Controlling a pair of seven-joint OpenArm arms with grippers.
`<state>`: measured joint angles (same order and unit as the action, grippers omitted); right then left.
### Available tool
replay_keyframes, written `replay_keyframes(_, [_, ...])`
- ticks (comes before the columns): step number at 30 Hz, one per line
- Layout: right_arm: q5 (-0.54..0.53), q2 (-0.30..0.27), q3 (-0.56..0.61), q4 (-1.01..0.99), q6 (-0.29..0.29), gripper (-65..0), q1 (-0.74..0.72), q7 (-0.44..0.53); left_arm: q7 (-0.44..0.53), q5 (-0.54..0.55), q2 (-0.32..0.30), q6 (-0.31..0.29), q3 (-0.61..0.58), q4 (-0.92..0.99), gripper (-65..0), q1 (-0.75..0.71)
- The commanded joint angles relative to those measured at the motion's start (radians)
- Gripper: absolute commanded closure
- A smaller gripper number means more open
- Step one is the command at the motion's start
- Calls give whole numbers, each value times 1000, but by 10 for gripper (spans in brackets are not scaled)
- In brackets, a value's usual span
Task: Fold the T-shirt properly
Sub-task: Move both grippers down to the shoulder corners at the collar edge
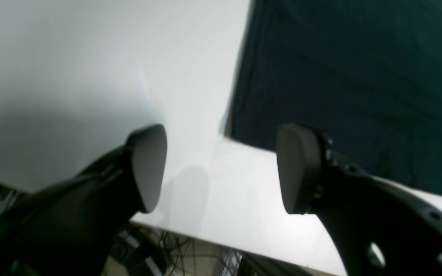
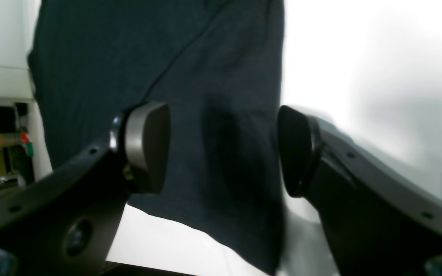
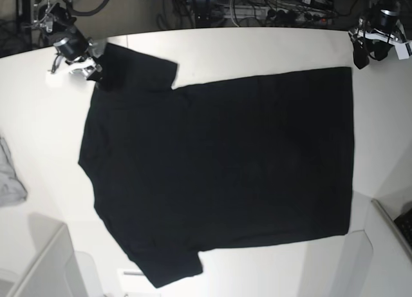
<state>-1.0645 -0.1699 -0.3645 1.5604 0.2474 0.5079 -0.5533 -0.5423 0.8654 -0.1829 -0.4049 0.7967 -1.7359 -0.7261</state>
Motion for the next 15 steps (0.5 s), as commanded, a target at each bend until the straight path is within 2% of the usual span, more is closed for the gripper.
replay_keyframes(1, [66, -4, 15, -5, -33, -410, 15, -70, 20, 10, -8, -7, 10, -12, -421, -7])
replay_keyframes(6, [71, -3, 75, -7, -4, -396, 18, -70, 20, 10, -7, -7, 10, 57, -421, 27])
replay_keyframes(15, [71, -3, 75, -113, 0, -231, -24, -69, 20, 8, -5, -7, 10, 116, -420, 64])
